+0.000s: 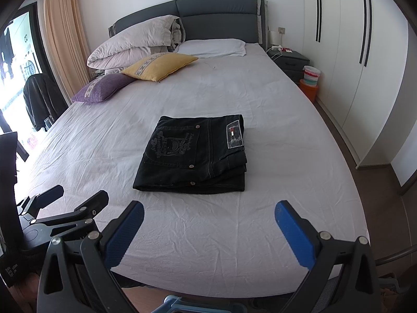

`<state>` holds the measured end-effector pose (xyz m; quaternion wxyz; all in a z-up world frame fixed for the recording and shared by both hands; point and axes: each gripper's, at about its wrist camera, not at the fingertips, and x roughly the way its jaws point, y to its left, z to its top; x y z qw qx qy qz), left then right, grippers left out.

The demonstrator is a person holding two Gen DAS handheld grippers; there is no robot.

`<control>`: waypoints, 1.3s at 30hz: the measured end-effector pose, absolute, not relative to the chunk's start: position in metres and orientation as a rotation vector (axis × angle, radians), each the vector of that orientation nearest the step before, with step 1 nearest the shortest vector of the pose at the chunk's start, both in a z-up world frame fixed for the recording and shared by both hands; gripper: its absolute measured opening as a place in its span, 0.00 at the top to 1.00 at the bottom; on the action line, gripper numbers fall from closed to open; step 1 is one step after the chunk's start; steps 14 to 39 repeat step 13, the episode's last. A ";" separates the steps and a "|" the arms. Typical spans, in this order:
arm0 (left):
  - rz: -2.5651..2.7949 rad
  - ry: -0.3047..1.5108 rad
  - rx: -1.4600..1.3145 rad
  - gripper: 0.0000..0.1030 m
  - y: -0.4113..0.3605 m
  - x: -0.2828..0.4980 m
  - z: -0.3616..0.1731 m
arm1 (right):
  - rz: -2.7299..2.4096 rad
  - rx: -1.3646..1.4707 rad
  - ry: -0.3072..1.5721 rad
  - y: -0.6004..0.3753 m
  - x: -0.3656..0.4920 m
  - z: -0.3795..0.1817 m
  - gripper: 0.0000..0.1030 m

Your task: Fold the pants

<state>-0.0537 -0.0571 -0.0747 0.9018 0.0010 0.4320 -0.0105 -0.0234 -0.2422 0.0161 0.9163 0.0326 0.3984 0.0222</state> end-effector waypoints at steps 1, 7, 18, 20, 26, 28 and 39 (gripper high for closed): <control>-0.022 0.894 0.002 0.00 -0.057 -0.054 -0.075 | 0.046 0.067 0.820 -0.242 -0.023 0.016 0.00; -0.023 0.886 0.014 0.00 -0.060 -0.054 -0.074 | 0.047 0.068 0.822 -0.242 -0.024 0.016 0.00; -0.029 0.873 0.019 0.00 -0.062 -0.056 -0.072 | 0.046 0.069 0.822 -0.243 -0.025 0.016 0.00; -0.029 0.873 0.019 0.00 -0.062 -0.056 -0.072 | 0.046 0.069 0.822 -0.243 -0.025 0.016 0.00; -0.029 0.873 0.019 0.00 -0.062 -0.056 -0.072 | 0.046 0.069 0.822 -0.243 -0.025 0.016 0.00; -0.029 0.873 0.019 0.00 -0.062 -0.056 -0.072 | 0.046 0.069 0.822 -0.243 -0.025 0.016 0.00; -0.029 0.873 0.019 0.00 -0.062 -0.056 -0.072 | 0.046 0.069 0.822 -0.243 -0.025 0.016 0.00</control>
